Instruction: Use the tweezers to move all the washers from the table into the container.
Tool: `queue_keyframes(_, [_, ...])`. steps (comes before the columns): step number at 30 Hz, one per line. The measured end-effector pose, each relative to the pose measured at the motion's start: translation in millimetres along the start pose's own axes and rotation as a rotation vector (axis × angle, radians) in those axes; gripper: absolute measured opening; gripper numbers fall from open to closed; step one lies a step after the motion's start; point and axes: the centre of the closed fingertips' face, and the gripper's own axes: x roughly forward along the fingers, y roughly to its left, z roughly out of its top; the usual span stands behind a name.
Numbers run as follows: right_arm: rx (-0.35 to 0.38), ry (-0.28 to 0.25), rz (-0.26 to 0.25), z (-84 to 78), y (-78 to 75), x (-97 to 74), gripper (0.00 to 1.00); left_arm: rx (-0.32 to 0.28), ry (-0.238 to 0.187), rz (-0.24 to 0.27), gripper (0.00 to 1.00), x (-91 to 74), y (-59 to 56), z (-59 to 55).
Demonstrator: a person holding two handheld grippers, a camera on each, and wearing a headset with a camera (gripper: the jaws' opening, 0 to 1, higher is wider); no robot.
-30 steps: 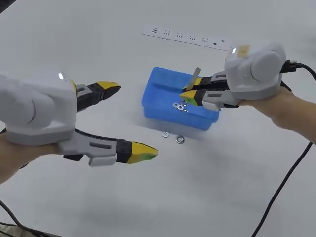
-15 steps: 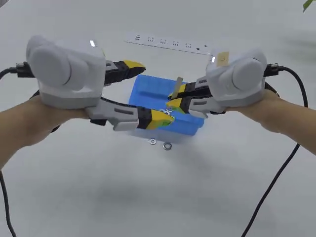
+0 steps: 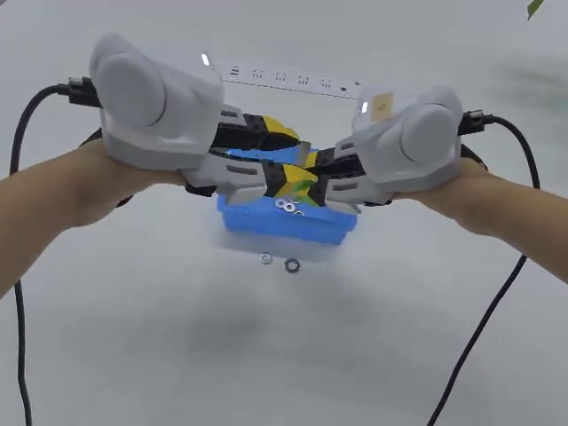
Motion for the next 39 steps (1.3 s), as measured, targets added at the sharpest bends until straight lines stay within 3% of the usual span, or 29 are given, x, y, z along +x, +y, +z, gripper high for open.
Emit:
queue_keyframes(10, [-0.017,0.005,0.012,1.1,3.5,-0.8,0.08,0.062,-0.013,-0.045,0.18,-2.9,-4.0,10.0])
queue_keyframes(17, [-0.022,0.005,0.008,2.5,2.0,-2.7,0.08,0.1,0.004,-0.073,0.09,-2.4,-6.5,10.1])
queue_keyframes(23, [-0.032,0.013,-0.017,2.2,-2.1,-5.6,0.1,0.181,0.019,-0.046,0.06,-1.8,-1.9,11.1])
queue_keyframes(30, [-0.011,0.021,-0.026,3.1,-0.7,-10.1,0.12,0.181,0.016,-0.035,0.06,-2.6,-3.4,13.1])
queue_keyframes(34, [-0.008,0.018,-0.03,7.2,-0.3,-13.1,0.21,0.189,0.023,-0.028,0.06,-3.9,-4.7,14.2])
queue_keyframes(39, [0.002,0.012,-0.04,11.2,1.2,-20.5,0.24,0.191,0.018,-0.019,0.06,-9.2,-7.8,21.3])
